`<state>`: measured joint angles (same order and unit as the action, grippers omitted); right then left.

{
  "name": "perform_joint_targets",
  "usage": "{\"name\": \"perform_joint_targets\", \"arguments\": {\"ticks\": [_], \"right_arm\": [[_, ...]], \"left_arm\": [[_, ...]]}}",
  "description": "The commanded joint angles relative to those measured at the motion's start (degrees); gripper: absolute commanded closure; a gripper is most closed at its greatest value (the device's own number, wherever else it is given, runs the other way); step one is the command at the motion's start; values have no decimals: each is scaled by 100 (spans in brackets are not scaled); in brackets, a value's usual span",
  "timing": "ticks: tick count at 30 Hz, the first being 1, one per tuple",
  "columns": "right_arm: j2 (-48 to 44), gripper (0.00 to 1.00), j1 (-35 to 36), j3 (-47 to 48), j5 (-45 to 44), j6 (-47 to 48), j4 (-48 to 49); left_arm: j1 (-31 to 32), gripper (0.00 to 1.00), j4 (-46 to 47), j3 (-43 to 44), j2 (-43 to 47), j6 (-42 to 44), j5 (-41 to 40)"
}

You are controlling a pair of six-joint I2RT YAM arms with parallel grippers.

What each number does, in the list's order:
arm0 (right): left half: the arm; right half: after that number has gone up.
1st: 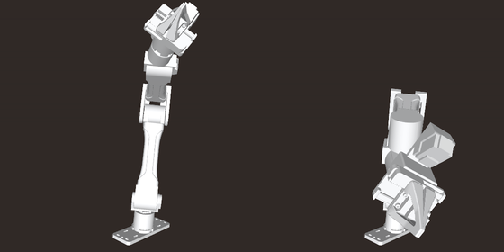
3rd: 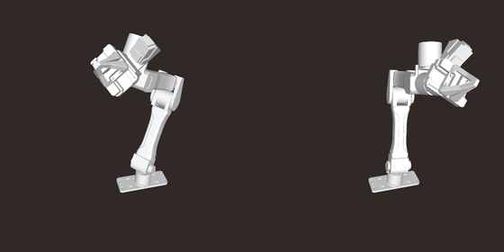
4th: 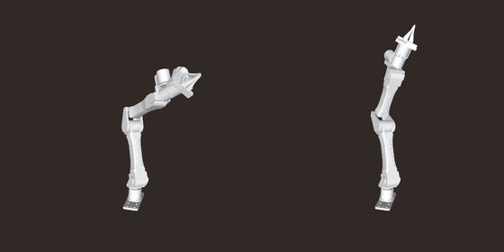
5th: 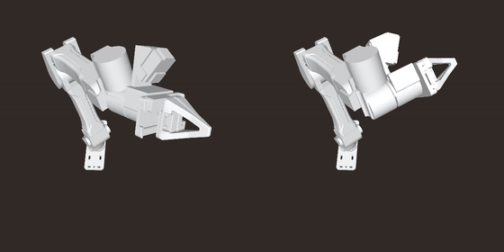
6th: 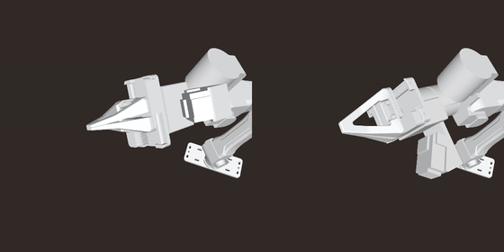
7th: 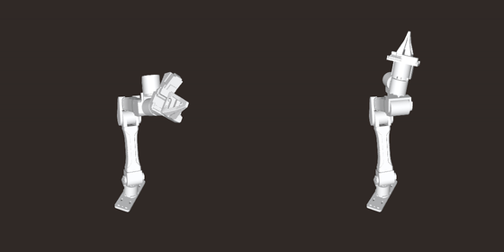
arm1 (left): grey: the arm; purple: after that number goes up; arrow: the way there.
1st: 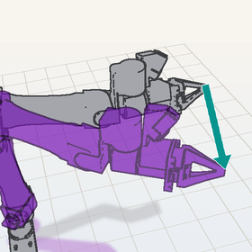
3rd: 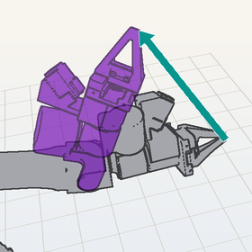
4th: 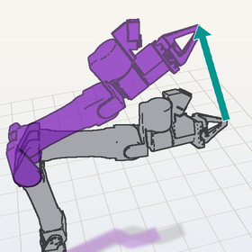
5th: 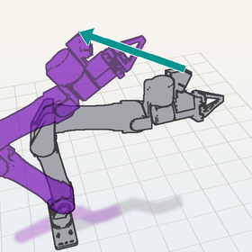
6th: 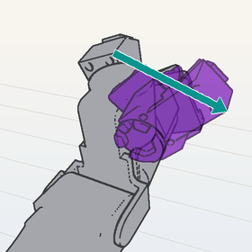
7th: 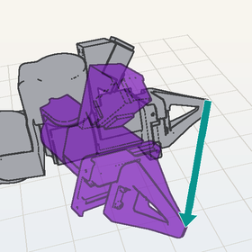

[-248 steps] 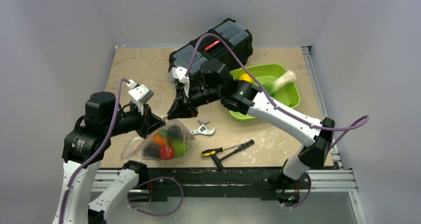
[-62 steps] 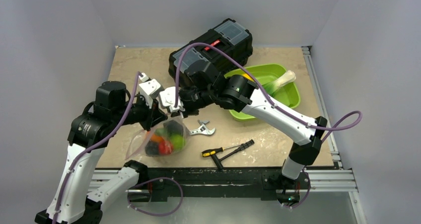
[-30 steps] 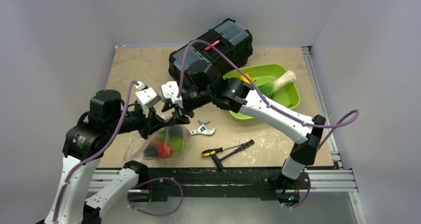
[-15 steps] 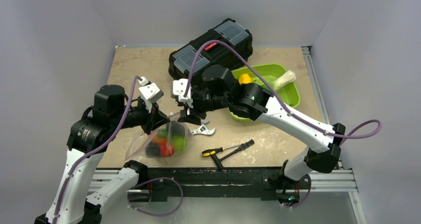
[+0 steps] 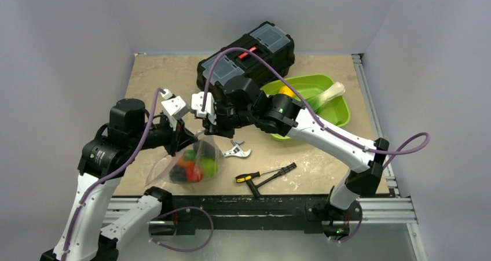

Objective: Place the food in the zip-top bag and seal the zipper
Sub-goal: Zip the zipper food storage bag at the center of the board.

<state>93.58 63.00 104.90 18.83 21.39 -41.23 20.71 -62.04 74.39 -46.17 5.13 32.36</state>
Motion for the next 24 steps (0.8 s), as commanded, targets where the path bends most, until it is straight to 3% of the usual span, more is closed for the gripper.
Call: {"name": "perform_joint_targets", "arguments": {"ticks": [1, 6, 11, 14, 19, 24], "right_arm": [[-190, 100, 37, -75, -50, -9, 388], [-712, 100, 37, -889, -22, -421, 1355], [-1345, 100, 38, -1811, -211, -1285, 2470], [-1325, 100, 36, -1725, -30, -1445, 2376], [-1324, 100, 31, -1792, 167, -1458, 2457], [-1288, 100, 28, -1823, 282, -1604, 2594]], "left_arm": [[30, 100, 236, 49, 1, -13, 141], [26, 97, 351, 37, 93, -286, 68], [28, 49, 802, -214, 517, -465, -145], [30, 33, 1153, -304, 656, -804, -207], [29, 30, 1641, -357, 626, -1001, 210], [30, 34, 1990, -518, 555, -1045, 384]]}}
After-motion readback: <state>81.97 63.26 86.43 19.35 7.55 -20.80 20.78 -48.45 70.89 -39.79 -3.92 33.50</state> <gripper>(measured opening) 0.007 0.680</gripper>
